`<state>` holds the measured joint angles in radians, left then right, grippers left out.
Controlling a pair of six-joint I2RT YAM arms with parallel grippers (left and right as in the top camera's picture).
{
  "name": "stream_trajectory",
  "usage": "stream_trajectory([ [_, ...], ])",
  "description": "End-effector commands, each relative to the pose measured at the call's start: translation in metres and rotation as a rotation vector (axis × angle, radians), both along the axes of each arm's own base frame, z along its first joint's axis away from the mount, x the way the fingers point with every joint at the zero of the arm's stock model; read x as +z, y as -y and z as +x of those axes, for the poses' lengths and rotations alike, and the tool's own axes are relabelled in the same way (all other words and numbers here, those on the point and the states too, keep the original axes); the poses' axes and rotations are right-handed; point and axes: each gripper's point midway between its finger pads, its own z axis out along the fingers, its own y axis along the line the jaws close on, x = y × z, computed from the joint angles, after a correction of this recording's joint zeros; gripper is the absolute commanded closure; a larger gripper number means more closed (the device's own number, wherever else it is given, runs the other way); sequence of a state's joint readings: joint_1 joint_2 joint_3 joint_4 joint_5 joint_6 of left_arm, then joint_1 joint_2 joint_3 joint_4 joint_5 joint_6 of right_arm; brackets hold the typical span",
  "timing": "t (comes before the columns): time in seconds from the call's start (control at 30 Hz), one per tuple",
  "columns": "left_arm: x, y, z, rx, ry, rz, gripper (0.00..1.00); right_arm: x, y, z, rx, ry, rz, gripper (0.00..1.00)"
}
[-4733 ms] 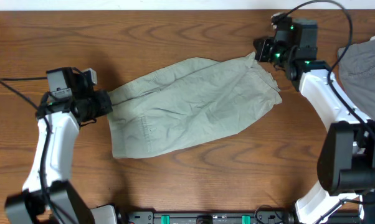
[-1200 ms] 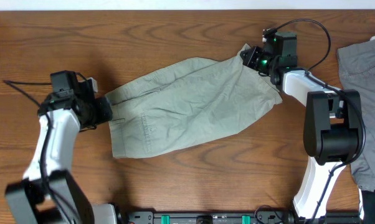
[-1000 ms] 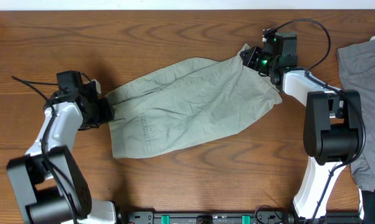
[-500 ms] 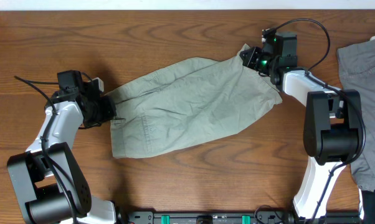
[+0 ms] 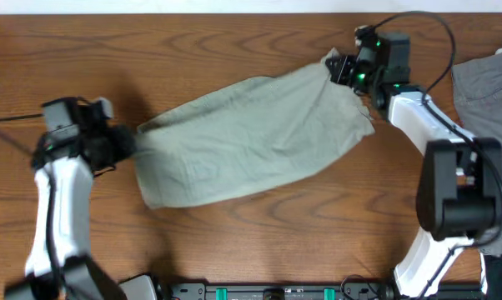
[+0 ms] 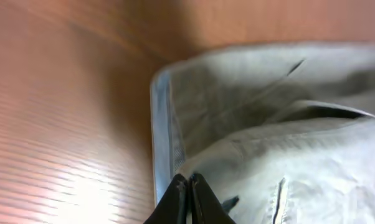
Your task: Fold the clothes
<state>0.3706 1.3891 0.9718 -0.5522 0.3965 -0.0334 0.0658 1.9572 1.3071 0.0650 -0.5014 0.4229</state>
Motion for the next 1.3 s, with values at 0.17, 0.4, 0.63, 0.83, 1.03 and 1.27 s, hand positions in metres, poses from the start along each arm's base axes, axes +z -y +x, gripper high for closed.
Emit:
stream_trajectory([
  [0.17,0.012,-0.014,0.010,0.045,0.068,0.036,0.94,0.036,0.018,0.011,-0.076,0.106,-0.064,0.99],
  [0.4,-0.029,-0.018,0.031,0.034,0.019,0.006,0.94,0.014,0.018,0.022,-0.082,0.112,-0.067,0.99],
  [0.63,-0.058,-0.016,0.041,0.017,-0.009,-0.037,0.94,-0.033,0.006,0.025,-0.039,0.049,-0.054,0.94],
  [0.83,-0.048,0.005,0.044,-0.048,0.034,-0.143,0.89,-0.030,0.022,0.028,-0.074,0.051,-0.062,0.09],
  [1.03,-0.020,0.044,0.047,-0.212,0.138,-0.289,0.88,-0.036,0.046,0.002,-0.067,-0.131,-0.092,0.20],
  [1.27,-0.054,0.063,0.040,-0.332,0.013,-0.030,0.92,-0.068,0.063,-0.044,-0.092,-0.418,-0.200,0.45],
])
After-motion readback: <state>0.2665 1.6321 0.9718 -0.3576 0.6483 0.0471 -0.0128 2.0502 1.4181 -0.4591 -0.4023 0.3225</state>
